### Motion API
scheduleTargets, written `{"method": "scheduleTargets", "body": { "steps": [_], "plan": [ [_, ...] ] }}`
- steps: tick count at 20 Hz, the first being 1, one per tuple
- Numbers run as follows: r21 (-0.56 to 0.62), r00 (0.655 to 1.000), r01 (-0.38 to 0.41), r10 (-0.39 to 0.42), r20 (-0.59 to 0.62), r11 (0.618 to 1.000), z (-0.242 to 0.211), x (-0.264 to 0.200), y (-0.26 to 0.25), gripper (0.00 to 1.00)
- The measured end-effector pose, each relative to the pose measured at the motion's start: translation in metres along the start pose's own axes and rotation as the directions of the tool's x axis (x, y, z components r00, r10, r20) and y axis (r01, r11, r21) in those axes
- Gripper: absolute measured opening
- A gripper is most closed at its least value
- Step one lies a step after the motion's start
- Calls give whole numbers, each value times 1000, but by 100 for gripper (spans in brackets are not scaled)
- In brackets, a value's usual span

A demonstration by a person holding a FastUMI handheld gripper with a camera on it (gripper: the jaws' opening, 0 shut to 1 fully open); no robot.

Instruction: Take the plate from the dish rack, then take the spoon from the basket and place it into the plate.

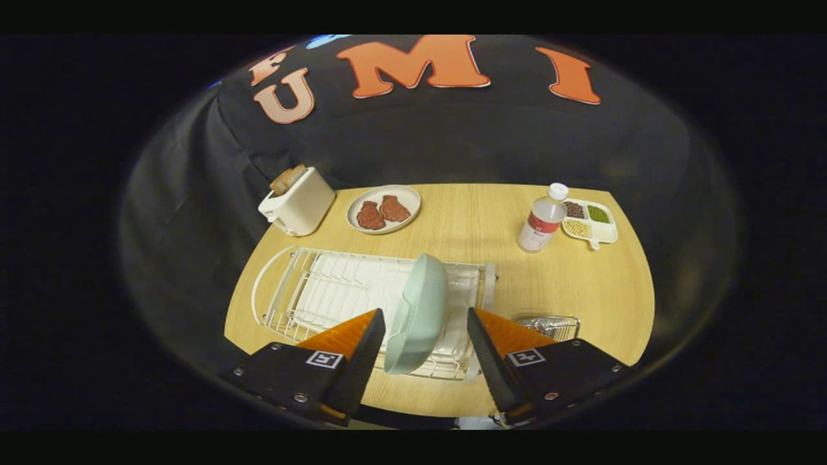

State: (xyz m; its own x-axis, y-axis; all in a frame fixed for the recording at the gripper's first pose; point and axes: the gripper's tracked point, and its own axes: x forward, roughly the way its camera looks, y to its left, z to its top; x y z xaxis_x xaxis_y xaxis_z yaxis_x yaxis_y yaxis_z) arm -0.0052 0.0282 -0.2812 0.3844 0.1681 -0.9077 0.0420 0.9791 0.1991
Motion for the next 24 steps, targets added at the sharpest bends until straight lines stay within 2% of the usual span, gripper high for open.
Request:
{"method": "scheduleTargets", "body": {
  "steps": [4, 9, 14, 19, 24],
  "plan": [
    [11, 996, 19, -18, -90, 1000, -15, 23, 8, 75],
    [1, 984, 69, -68, -164, 998, -30, 42, 19, 50],
    [-13, 961, 193, -192, -199, 981, -36, 44, 20, 40],
    [-47, 940, 281, -285, -189, 959, -36, 39, 19, 34],
    [24, 919, 376, -369, -140, 926, -22, 21, 2, 27]
  ]
}}
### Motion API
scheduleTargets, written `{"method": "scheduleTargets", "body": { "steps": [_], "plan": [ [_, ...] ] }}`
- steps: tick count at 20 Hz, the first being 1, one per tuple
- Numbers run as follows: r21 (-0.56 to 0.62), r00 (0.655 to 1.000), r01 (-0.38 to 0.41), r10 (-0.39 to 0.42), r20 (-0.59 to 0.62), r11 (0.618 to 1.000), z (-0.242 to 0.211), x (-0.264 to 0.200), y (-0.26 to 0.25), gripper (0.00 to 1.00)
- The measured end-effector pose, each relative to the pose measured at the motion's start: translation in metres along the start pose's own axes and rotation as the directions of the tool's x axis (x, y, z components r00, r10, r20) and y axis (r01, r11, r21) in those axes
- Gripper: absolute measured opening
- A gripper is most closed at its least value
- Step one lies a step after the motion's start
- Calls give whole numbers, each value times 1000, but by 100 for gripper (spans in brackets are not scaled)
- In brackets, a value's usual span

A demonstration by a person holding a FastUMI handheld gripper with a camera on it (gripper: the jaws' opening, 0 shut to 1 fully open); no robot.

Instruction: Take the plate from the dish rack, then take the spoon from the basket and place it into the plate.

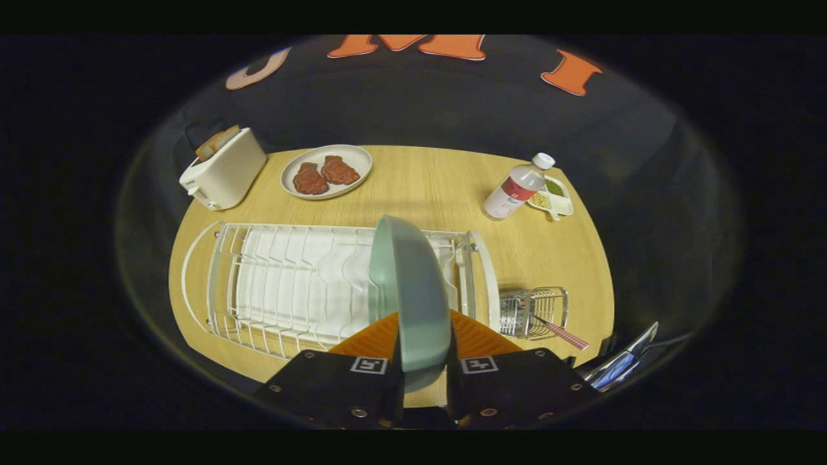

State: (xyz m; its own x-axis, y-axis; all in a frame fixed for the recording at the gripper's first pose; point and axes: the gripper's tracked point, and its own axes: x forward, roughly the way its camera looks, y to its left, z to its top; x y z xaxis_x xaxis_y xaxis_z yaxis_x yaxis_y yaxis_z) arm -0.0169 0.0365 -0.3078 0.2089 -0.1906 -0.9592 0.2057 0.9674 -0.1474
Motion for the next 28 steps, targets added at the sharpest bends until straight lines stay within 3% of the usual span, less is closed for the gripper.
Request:
{"method": "scheduleTargets", "body": {
  "steps": [3, 6, 10, 21, 28],
  "plan": [
    [29, 998, 55, -56, 39, 998, 5, -10, -21, 26],
    [99, 999, -13, 9, 35, 995, -3, -28, -17, 24],
    [116, 997, -36, 29, 65, 993, -16, -49, -31, 23],
    [110, 960, -278, 272, 65, 954, -103, -69, -30, 23],
    [231, 902, -428, 430, 43, 874, -158, -50, -33, 24]
  ]
}}
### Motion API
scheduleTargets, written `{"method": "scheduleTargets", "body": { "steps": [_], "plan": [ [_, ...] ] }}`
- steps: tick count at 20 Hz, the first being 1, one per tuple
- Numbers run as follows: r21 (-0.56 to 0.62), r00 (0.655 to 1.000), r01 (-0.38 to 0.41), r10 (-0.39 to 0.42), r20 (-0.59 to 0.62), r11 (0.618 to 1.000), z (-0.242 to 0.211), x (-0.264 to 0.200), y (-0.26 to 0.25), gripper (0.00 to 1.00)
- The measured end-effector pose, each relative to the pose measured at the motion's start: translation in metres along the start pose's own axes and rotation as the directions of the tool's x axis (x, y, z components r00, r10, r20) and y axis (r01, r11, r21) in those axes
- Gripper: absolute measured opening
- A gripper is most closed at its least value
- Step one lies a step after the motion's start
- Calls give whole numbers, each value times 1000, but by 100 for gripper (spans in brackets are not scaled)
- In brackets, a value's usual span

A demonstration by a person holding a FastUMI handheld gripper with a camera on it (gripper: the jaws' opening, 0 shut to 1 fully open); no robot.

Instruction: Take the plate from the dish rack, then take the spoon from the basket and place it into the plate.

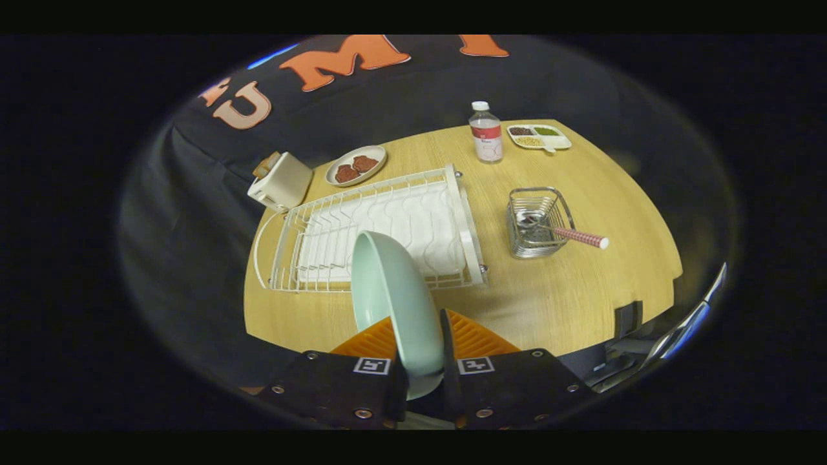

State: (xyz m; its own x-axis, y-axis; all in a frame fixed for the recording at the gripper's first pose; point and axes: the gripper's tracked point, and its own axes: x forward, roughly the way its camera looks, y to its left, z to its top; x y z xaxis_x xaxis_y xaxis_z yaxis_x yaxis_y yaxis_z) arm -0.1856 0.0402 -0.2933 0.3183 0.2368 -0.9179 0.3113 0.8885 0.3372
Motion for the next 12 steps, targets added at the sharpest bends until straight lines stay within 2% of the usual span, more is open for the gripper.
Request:
{"method": "scheduleTargets", "body": {
  "steps": [5, 12],
  "plan": [
    [57, 995, -95, 96, -19, 994, -27, 12, -12, 24],
    [116, 980, -178, 186, -66, 977, -59, 40, -28, 23]
  ]
}}
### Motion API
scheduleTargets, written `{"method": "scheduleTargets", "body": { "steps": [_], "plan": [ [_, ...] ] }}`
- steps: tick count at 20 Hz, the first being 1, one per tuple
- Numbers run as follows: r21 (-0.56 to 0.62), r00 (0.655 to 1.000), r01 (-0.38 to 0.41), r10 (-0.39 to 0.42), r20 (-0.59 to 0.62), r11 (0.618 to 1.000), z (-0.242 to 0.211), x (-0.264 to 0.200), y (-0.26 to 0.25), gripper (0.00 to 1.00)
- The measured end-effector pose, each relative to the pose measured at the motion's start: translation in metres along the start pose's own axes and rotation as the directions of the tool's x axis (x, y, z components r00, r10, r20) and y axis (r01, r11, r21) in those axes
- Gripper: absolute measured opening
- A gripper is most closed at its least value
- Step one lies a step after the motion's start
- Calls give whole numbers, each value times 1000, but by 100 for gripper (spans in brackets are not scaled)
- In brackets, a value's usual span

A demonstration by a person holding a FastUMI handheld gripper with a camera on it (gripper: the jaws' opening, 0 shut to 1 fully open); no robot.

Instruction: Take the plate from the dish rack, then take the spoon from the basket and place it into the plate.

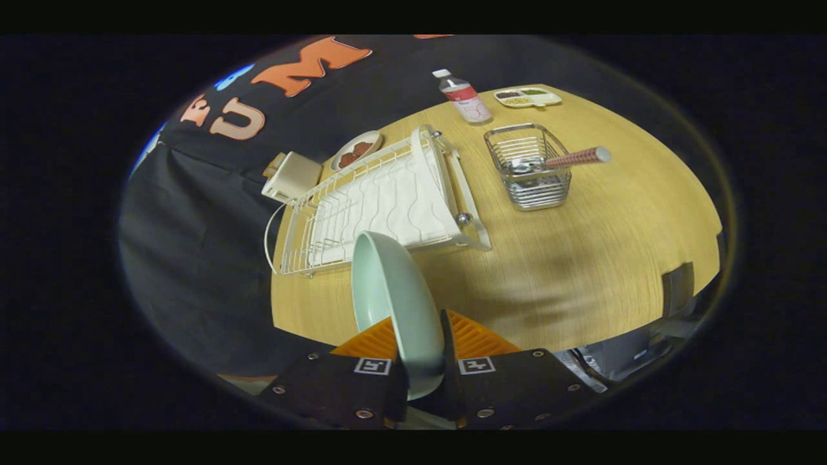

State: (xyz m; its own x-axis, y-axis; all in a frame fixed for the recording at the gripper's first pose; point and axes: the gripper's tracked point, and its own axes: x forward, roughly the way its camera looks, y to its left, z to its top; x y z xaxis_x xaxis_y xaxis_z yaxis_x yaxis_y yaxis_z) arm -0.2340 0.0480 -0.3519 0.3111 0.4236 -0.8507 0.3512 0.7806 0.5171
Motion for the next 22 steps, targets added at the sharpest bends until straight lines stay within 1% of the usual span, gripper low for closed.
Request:
{"method": "scheduleTargets", "body": {
  "steps": [3, 7, 8, 9, 11, 12, 15, 18, 19, 22],
  "plan": [
    [20, 999, -30, 30, -14, 999, -8, 15, -7, 24],
    [62, 1000, -15, 17, -25, 998, -17, 34, -20, 25],
    [71, 999, -21, 23, -23, 997, -18, 37, -22, 25],
    [93, 999, -38, 40, -15, 995, -18, 38, -20, 25],
    [121, 999, -43, 44, -4, 992, -17, 44, -23, 25],
    [133, 999, -35, 35, 5, 991, -16, 48, -27, 25],
    [176, 998, -44, 37, 42, 983, -8, 55, -31, 26],
    [118, 998, 13, -21, 65, 993, -4, 57, -43, 31],
    [100, 997, 30, -37, 73, 995, -2, 57, -45, 36],
    [59, 986, 105, -112, 124, 993, 9, 52, -61, 41]
  ]
}}
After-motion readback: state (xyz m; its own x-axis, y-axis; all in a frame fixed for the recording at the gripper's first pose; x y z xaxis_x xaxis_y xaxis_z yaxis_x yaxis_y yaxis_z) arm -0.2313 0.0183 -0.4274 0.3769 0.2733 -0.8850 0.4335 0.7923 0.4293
